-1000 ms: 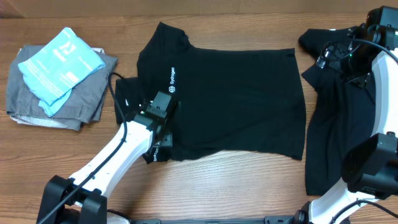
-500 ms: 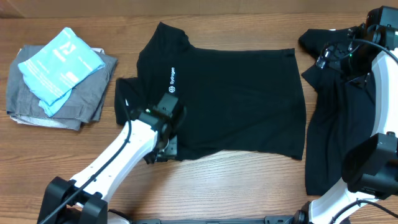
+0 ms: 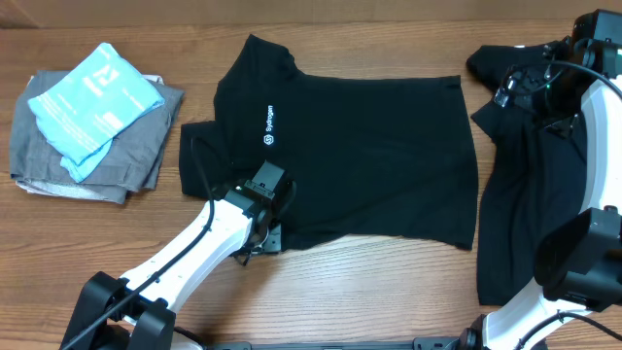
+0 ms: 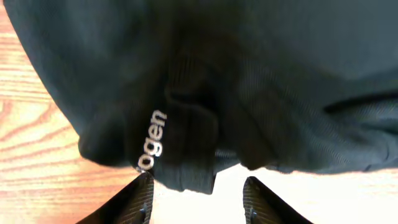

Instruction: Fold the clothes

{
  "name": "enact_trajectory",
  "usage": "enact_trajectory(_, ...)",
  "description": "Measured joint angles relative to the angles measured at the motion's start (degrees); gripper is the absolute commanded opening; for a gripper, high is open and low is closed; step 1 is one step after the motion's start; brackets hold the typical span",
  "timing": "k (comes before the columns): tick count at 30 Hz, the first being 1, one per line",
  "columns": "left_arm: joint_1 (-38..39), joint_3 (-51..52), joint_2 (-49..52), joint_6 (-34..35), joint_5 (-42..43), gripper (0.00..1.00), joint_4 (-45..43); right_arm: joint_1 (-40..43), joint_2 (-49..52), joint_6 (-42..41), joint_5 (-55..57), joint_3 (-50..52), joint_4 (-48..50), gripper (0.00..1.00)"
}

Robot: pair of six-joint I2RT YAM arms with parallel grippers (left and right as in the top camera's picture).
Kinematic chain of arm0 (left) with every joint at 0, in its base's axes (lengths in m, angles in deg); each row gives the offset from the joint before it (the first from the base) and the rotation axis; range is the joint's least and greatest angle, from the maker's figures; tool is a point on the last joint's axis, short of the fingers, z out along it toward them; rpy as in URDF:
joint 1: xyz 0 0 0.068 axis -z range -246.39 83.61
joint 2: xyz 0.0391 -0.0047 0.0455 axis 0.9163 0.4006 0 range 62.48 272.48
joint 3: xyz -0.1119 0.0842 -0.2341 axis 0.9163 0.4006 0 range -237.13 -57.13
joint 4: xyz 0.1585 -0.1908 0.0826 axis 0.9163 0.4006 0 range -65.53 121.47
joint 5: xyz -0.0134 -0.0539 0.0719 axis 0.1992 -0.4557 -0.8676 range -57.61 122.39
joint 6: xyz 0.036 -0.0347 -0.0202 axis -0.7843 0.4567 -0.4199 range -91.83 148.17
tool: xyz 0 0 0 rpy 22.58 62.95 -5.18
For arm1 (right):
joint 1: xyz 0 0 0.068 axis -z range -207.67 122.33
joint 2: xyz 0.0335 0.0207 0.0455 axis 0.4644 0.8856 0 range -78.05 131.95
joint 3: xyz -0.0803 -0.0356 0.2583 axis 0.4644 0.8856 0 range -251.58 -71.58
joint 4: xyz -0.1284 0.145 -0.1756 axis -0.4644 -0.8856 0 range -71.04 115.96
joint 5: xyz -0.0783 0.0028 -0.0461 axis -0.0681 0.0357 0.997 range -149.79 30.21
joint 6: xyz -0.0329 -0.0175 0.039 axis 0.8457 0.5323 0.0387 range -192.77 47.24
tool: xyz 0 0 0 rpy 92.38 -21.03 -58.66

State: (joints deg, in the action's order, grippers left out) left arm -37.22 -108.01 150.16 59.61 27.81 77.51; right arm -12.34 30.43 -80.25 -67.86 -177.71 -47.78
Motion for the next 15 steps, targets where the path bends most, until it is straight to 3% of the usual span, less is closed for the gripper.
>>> enact_trajectory(15, 0.00, 1.01, 0.00, 0.00, -1.05, 0.47, -2.29, 0.02, 0.00, 0.00, 0.00, 0.00, 0.00, 1.00)
